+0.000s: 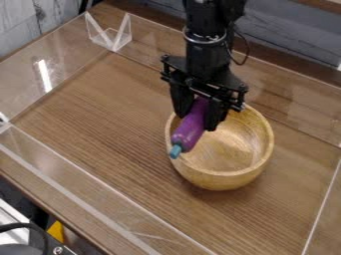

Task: Put the purple eggplant in the brown bowl

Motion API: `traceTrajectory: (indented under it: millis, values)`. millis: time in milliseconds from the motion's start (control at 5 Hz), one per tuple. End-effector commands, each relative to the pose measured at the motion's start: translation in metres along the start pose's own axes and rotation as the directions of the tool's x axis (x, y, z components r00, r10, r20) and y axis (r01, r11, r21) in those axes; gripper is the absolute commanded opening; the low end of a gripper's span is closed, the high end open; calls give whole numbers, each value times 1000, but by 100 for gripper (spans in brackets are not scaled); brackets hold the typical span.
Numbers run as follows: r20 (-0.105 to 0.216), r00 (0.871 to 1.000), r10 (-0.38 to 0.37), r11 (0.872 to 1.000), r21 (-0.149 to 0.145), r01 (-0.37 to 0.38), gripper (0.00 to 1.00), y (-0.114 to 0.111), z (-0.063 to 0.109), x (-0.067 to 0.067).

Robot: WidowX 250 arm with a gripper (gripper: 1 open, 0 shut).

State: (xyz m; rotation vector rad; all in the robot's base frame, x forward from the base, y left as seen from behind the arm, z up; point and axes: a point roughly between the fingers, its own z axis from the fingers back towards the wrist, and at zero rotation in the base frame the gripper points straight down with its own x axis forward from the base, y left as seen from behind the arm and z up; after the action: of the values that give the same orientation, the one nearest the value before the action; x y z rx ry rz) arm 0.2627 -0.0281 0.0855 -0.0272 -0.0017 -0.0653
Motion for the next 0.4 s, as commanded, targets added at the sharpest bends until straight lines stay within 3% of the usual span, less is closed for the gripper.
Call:
traceTrajectory:
  millis: [0, 200]
  values:
    - [56, 998, -16, 1000, -3, 16, 0, -6, 15, 7]
    - [54, 998, -23, 1000, -4, 23, 0, -9, 15, 7]
